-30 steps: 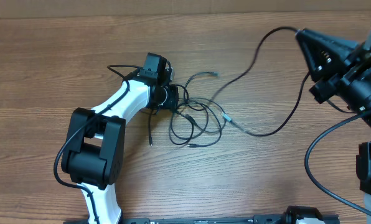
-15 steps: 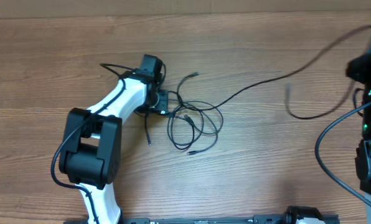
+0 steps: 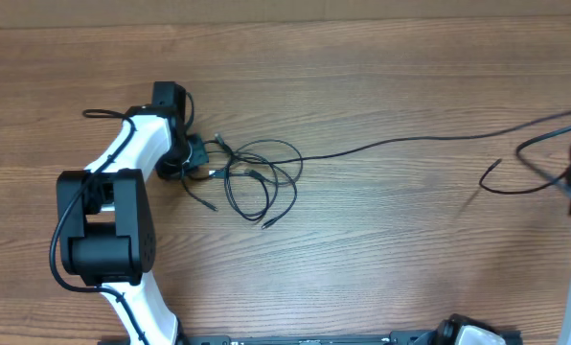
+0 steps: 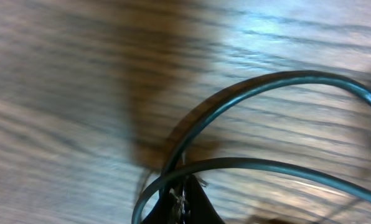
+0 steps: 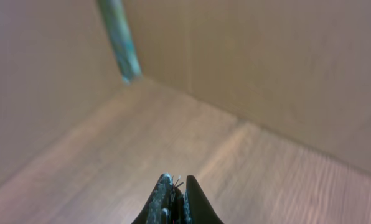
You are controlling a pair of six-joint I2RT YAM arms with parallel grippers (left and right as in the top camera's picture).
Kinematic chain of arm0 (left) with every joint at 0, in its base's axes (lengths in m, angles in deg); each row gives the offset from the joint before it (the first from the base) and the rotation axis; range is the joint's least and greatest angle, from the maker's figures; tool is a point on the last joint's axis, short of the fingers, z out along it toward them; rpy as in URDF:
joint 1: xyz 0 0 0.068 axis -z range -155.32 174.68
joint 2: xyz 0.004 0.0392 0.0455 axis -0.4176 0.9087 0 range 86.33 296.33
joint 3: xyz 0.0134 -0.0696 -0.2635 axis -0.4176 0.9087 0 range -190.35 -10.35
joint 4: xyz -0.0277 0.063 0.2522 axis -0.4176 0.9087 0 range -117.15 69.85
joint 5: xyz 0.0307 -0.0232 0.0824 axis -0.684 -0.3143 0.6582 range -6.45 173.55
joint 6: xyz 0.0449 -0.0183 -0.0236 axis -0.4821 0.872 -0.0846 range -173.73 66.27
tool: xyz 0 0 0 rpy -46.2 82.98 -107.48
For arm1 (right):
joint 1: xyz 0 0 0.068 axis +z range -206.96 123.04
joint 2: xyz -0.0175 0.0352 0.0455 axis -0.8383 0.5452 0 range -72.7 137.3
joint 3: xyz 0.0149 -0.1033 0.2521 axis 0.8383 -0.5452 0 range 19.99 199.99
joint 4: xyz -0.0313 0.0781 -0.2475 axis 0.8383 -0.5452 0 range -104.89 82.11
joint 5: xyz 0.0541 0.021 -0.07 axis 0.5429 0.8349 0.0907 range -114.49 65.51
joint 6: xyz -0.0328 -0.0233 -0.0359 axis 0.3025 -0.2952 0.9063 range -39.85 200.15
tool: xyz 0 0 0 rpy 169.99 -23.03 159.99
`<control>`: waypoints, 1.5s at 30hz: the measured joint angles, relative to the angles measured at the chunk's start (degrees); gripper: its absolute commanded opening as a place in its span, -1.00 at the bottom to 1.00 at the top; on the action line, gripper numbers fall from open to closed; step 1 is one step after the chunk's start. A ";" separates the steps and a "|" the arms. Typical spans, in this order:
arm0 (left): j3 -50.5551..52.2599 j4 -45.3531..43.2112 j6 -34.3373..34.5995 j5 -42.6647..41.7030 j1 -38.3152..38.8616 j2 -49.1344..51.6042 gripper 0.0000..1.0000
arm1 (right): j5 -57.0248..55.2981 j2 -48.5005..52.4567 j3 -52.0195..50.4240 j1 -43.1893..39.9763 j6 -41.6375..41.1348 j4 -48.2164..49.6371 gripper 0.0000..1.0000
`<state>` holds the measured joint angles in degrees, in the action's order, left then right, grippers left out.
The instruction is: Untangle cables
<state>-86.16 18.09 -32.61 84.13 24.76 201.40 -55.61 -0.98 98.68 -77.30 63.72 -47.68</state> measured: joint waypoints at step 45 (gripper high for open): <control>0.13 -3.54 -7.89 -18.82 14.95 0.13 -0.92 | 43.21 10.84 -11.85 8.76 -4.85 -26.60 1.00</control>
<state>-86.03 14.54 -40.50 65.31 39.71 201.53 -12.39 9.86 86.84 -68.54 58.87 -74.28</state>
